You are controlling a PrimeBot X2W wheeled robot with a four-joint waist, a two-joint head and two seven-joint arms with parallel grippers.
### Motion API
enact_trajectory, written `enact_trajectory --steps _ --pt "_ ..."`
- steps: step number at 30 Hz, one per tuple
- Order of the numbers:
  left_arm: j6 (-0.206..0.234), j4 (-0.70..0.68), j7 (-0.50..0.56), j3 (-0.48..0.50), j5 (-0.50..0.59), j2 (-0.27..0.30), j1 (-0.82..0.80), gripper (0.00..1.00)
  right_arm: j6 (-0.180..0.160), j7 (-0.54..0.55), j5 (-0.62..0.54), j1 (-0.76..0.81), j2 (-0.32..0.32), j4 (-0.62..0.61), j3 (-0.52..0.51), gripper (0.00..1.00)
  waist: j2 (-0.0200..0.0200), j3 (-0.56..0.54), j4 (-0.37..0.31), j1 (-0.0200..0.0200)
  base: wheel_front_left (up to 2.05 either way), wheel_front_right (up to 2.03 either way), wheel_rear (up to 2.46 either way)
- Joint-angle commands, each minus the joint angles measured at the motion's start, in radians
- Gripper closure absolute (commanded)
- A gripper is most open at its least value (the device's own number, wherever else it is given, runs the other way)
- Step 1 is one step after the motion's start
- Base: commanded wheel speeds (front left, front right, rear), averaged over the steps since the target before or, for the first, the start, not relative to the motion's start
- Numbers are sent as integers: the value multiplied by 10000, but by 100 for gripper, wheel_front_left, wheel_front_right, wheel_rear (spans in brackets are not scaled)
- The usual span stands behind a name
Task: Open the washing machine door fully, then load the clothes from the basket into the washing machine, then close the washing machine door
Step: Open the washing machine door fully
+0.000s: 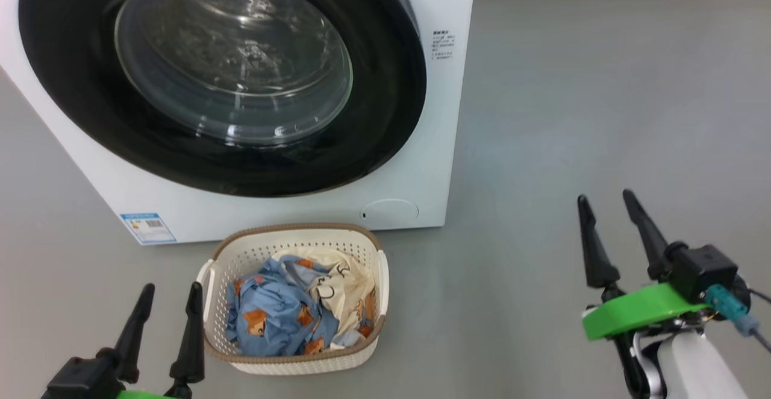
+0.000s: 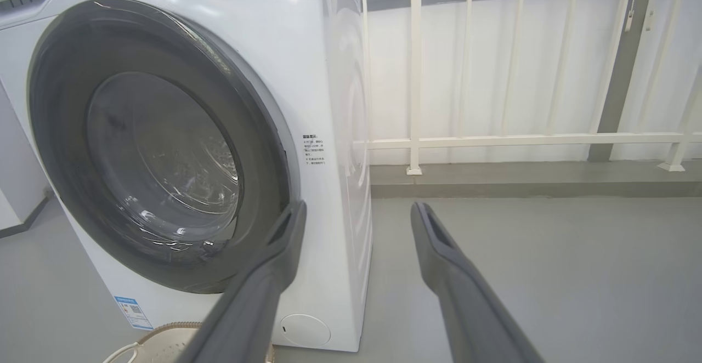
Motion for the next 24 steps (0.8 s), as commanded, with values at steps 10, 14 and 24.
enact_trajectory --steps 10,14,24 --pt "6 -617 -109 388 -266 566 -751 0 75 -122 902 -1624 -58 -287 -375 100 -1 1204 356 0 0 0 0" --pt "6 -649 -109 373 -397 670 -885 0 75 -122 1956 -2186 -58 111 -479 100 -1 1469 469 0 0 0 0" --pt "6 -742 -109 457 -531 851 -1224 0 75 194 5390 -4282 -725 1631 150 100 -1 2138 665 0 0 0 0"
